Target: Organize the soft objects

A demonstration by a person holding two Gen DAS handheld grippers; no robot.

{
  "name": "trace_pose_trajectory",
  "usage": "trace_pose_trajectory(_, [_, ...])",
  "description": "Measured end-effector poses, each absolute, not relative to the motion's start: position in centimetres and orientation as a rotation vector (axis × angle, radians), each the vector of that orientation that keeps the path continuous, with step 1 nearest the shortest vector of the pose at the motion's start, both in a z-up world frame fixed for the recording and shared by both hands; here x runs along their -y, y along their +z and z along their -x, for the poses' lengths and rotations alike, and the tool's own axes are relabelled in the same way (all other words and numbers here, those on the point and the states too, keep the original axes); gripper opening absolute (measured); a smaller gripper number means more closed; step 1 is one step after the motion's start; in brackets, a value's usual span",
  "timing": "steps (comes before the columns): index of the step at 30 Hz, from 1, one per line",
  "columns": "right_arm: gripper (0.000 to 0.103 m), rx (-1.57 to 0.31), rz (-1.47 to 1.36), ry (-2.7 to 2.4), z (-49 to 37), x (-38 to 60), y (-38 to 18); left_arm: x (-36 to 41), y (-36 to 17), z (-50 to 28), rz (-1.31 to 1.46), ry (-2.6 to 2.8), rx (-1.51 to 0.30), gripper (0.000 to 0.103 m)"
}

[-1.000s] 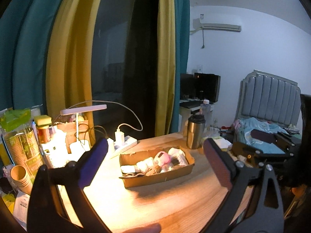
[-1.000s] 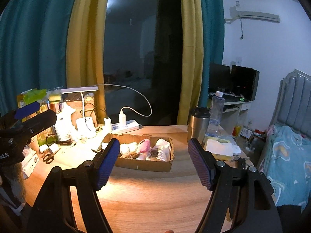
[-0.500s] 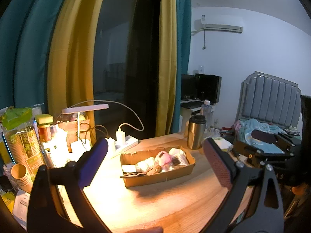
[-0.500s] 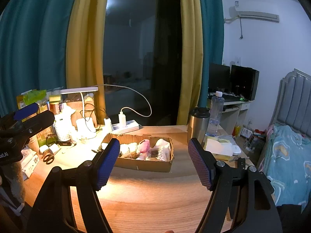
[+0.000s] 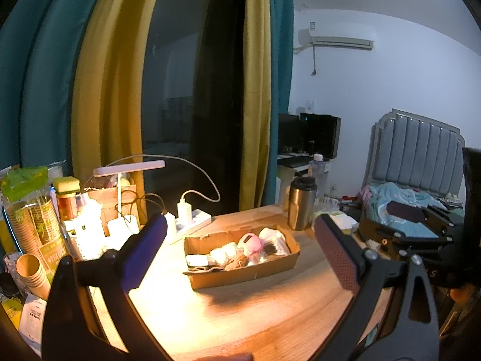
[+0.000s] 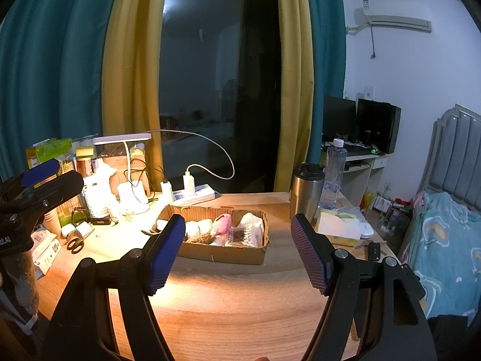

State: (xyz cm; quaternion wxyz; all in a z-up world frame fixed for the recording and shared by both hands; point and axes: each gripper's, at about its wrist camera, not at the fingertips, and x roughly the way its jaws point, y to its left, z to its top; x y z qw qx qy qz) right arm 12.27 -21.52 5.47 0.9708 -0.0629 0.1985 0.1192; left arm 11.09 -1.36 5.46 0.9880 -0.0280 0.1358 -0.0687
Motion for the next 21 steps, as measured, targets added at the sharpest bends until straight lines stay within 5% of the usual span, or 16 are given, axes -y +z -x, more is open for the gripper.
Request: trace_pose_trajectory(21, [0.076,-0.401,0.128,0.240,-12.10,21.49,5.44,2.14,5.43,-10.88,0.057,-0.145,-0.267,0.099])
